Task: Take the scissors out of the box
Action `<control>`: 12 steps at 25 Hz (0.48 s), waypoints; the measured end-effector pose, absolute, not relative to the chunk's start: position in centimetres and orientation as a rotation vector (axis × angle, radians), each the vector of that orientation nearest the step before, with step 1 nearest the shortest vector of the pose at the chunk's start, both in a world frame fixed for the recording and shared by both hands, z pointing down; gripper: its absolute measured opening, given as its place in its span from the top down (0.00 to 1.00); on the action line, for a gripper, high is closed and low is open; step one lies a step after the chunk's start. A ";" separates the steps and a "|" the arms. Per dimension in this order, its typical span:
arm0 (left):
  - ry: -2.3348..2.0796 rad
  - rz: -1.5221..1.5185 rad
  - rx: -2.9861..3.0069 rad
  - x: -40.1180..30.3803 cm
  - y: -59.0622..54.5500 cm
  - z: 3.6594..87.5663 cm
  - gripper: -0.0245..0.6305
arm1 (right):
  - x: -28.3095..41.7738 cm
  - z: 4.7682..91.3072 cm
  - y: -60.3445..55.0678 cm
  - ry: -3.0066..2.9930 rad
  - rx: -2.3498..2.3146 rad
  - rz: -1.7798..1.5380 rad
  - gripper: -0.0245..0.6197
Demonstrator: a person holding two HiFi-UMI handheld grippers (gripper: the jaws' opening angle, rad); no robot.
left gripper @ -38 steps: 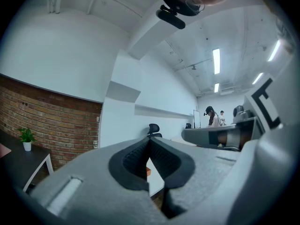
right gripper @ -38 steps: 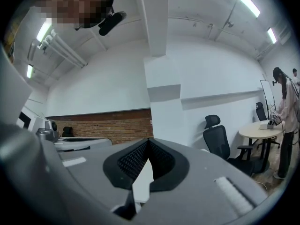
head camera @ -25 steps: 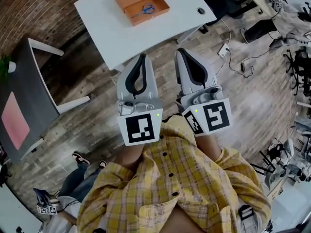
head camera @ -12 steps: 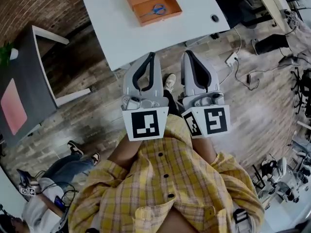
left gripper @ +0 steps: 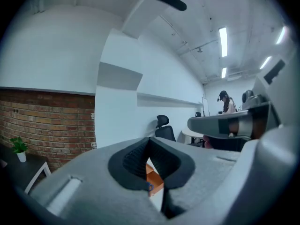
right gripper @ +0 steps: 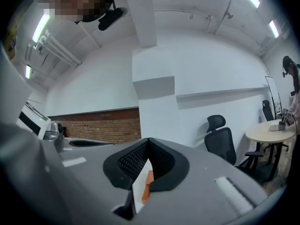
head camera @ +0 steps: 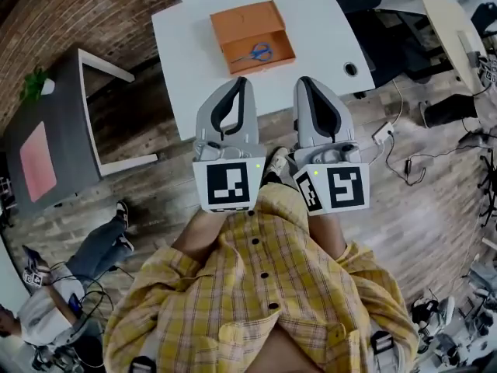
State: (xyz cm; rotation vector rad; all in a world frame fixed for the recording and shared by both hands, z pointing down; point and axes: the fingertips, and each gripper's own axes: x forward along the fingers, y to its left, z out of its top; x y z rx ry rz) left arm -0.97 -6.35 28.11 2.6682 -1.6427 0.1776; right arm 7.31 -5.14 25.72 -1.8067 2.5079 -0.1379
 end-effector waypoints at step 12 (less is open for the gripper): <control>-1.780 0.314 2.591 2.7 -11.6 28.6 0.97 | 9.3 26.6 -10.7 2.692 -1.536 -0.219 0.96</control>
